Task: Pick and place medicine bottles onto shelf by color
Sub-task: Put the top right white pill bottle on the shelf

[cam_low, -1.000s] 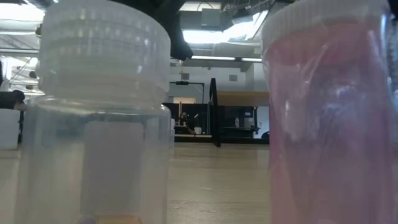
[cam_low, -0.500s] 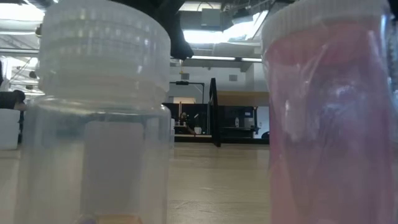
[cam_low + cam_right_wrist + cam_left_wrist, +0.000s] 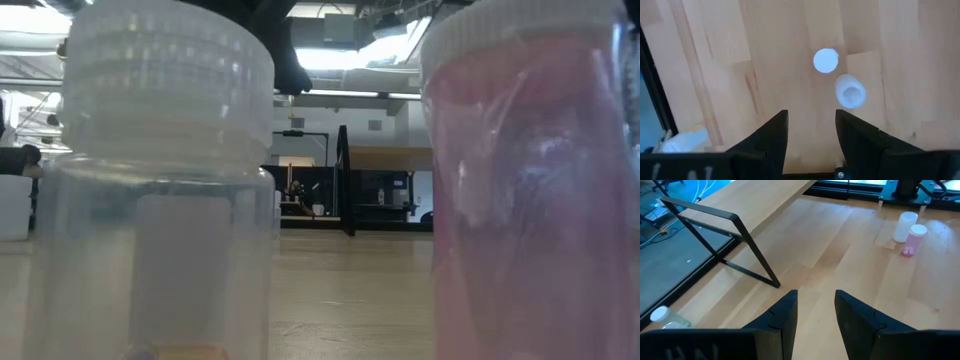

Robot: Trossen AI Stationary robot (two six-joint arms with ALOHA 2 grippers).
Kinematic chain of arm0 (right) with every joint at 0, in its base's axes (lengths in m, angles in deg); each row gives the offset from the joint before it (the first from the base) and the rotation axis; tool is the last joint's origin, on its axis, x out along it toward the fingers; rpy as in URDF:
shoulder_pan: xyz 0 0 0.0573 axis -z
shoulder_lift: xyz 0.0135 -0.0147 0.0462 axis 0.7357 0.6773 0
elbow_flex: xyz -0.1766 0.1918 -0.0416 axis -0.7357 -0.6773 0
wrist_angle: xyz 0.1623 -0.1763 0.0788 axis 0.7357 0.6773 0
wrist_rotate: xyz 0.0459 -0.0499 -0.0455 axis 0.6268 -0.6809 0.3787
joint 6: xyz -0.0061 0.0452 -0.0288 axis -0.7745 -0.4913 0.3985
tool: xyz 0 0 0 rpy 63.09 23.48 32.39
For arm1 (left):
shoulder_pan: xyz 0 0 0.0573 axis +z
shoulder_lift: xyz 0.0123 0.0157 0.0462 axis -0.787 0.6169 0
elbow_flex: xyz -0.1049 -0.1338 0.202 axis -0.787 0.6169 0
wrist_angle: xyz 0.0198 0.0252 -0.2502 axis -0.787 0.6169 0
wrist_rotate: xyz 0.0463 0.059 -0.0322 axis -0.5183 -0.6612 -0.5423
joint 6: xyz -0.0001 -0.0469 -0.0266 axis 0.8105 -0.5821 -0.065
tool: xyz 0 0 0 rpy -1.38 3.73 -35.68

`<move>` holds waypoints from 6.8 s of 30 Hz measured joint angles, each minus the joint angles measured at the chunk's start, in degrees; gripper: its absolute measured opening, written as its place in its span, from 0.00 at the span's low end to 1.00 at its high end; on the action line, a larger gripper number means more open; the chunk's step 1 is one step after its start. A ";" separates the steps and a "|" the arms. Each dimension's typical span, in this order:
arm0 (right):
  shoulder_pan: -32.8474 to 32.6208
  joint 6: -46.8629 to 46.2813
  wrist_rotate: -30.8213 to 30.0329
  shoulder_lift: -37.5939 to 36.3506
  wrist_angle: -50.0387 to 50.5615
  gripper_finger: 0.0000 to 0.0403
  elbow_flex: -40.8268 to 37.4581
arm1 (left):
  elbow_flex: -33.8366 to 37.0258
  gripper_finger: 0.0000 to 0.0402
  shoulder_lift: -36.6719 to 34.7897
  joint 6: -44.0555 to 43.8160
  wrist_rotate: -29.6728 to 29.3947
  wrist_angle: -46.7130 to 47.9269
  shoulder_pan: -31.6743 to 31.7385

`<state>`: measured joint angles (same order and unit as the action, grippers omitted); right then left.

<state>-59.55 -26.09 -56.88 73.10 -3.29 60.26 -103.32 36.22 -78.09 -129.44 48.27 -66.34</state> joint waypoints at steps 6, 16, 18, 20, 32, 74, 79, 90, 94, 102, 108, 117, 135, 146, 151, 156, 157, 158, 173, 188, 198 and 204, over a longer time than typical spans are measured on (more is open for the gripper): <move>0.02 2.41 -0.41 -0.02 -1.13 0.42 -0.91 | 0.00 0.31 0.00 0.00 0.05 -1.31 0.00; 0.04 4.30 -0.31 -0.02 -2.06 0.40 -2.69 | 0.00 0.31 0.00 0.04 0.05 -2.10 0.00; 0.04 4.42 -0.29 -0.02 -2.78 0.36 -2.69 | 0.00 0.31 0.00 0.29 0.05 -2.12 0.00; 0.05 3.71 -0.47 -0.02 -2.99 0.32 -2.69 | 0.00 0.31 0.00 0.42 0.06 -2.12 0.00; 0.07 1.41 -5.09 -0.02 -3.14 0.42 -2.69 | 0.00 0.31 0.00 0.44 0.07 -2.16 0.00; 0.07 0.06 -7.54 -0.15 -9.55 0.51 -12.26 | -0.02 0.31 0.00 9.84 29.71 -4.55 1.89; 0.07 -0.22 -7.52 -0.15 -9.55 0.51 -12.26 | -0.02 0.31 0.00 10.99 38.93 -4.55 3.11; 0.07 -1.84 -7.52 -0.15 -9.50 0.51 -12.26 | -0.02 0.31 0.00 16.96 38.87 -4.33 3.19; 0.07 -1.75 -7.50 -0.15 -9.52 0.51 -12.26 | -0.02 0.31 0.00 16.94 38.87 -4.33 3.19; 0.06 -1.95 -7.52 -0.15 -9.74 0.51 -12.26 | -0.02 0.31 0.00 16.90 38.87 -4.31 3.19; 0.04 -3.15 -7.52 -0.15 -11.08 0.51 -12.26 | -0.02 0.31 0.00 16.85 38.87 -4.33 3.18; 0.07 -5.95 -6.68 -0.15 -11.19 0.51 -12.26 | -0.02 0.31 0.00 16.83 38.84 -4.31 3.17; 0.04 -5.94 -6.51 -0.15 -10.39 0.76 -12.24 | -0.02 0.31 0.00 16.84 38.84 -4.32 3.17; 0.02 1.17 -9.55 -0.15 -10.55 0.79 -12.59 | -0.02 0.31 0.00 16.85 38.84 -4.31 3.17; 0.35 -0.13 -9.50 -0.13 -12.51 0.79 -15.60 | -0.02 0.31 0.00 16.85 38.84 -4.33 3.17; 0.35 -0.03 -9.51 -0.13 -15.36 0.79 -17.63 | -0.02 0.31 0.00 16.84 38.84 -4.33 3.17; 0.35 -0.17 -9.52 -0.13 -15.12 0.79 -17.95 | -0.02 0.31 0.00 16.84 38.84 -4.33 3.17; 0.35 -0.20 -9.50 -0.13 -15.21 0.79 -18.28 | -0.02 0.31 0.00 16.85 38.84 -4.33 3.17; 0.35 -1.47 -9.38 -0.13 -22.59 0.79 -23.38 | -0.02 0.31 0.00 16.84 38.84 -4.35 3.17; 0.35 -1.58 -9.49 -0.13 -25.04 0.57 -24.30 | -0.02 0.31 0.00 16.83 38.84 -4.35 3.17; 0.35 -1.23 -9.70 -0.17 -24.19 0.36 -24.21 | -0.02 0.31 0.00 16.84 38.84 -4.35 3.17; 0.35 -2.29 -9.70 -0.17 -24.17 0.37 -24.21 | -0.02 0.31 0.00 16.85 38.84 -4.35 3.17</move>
<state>-59.20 -28.39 -66.59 72.92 -27.46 36.04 -103.34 36.22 -61.25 -90.60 43.92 -63.17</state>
